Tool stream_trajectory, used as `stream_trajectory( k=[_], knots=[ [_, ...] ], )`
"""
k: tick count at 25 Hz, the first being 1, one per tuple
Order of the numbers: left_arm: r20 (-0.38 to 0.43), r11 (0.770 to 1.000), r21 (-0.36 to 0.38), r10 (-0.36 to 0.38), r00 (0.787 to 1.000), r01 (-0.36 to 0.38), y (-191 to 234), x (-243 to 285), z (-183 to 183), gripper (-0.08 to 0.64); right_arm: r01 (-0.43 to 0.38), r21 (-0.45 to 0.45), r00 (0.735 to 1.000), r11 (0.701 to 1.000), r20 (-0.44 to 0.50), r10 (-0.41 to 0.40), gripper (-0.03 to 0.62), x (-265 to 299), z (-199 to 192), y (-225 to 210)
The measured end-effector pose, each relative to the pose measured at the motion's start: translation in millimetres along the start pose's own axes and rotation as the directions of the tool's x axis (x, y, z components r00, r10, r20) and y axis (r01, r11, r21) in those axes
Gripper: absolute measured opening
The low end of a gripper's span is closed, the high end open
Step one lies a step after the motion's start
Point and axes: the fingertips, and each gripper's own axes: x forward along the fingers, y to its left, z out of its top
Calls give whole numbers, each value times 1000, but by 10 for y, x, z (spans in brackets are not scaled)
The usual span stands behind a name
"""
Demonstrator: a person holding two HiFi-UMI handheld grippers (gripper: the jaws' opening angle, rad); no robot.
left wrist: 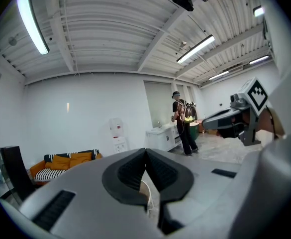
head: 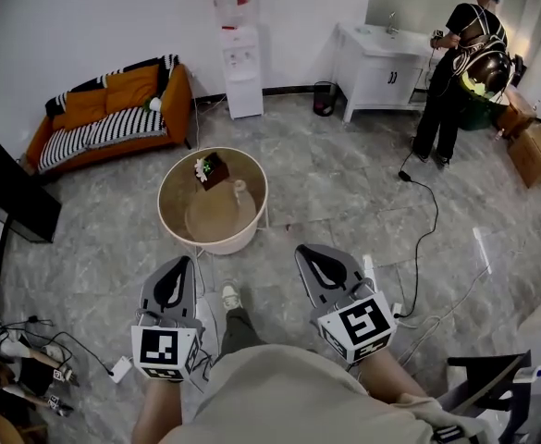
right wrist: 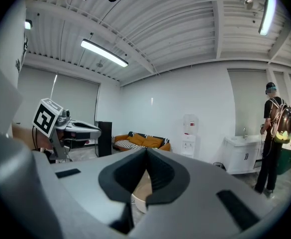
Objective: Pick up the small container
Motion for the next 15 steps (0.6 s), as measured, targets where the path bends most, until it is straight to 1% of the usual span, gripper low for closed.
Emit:
stream_trajectory(
  k=[8, 15],
  knots=[
    [-19, 1000, -17, -4, 1000, 4, 373, 380, -122, 6, -6, 4, 1000, 1000, -30, 6, -5, 528, -30, -95],
    [-37, 999, -35, -5, 999, 4, 878, 885, -204, 6, -14, 8, 998, 1000, -66, 14, -5, 1234, -19, -241]
  ],
)
